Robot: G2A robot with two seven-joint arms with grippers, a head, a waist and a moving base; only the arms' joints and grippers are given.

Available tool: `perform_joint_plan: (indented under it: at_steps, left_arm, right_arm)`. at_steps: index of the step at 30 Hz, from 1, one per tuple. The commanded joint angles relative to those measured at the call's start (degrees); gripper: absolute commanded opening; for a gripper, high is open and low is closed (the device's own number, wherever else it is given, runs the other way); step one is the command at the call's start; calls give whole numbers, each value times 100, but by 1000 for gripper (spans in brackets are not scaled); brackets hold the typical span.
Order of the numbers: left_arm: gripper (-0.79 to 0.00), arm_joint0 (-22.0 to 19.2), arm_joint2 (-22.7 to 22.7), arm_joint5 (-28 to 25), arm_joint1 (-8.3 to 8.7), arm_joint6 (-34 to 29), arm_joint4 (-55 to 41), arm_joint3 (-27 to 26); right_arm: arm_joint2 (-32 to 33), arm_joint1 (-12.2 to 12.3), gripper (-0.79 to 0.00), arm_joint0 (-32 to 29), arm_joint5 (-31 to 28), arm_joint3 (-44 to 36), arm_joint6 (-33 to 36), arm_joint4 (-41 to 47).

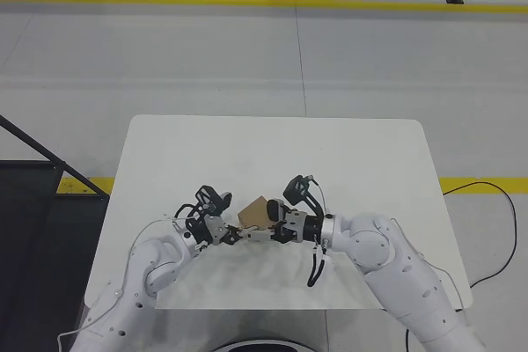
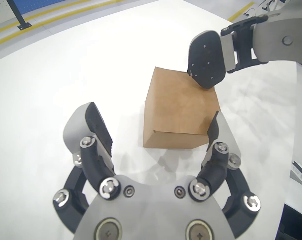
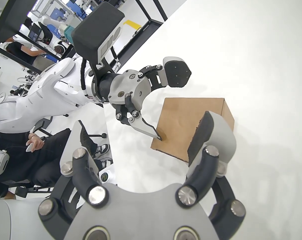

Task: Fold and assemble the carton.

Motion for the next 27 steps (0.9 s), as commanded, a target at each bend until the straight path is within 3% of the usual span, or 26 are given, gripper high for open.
perform_joint_plan:
  at_steps: [1, 11, 19, 24, 27]
  left_arm:
    - [0, -8, 13, -3, 1, -26, 2, 6]
    - [0, 29, -63, 1, 6, 145, -347, -67]
    - [0, 270, -414, 195, 23, 481, -1018, -243]
    - [0, 255, -370, 290, 16, 335, -1091, -146]
    - [0, 249, -308, 360, 12, 300, -946, -114]
  right_arm:
    - [-2, -3, 0, 2, 4, -1, 5, -2]
    - [97, 11, 0, -47, -7, -128, -62, -106]
    - [685, 178, 0, -578, -42, -790, -226, -462]
    - [821, 221, 0, -766, 503, -926, -139, -826]
    - [735, 212, 0, -763, 532, -801, -68, -885]
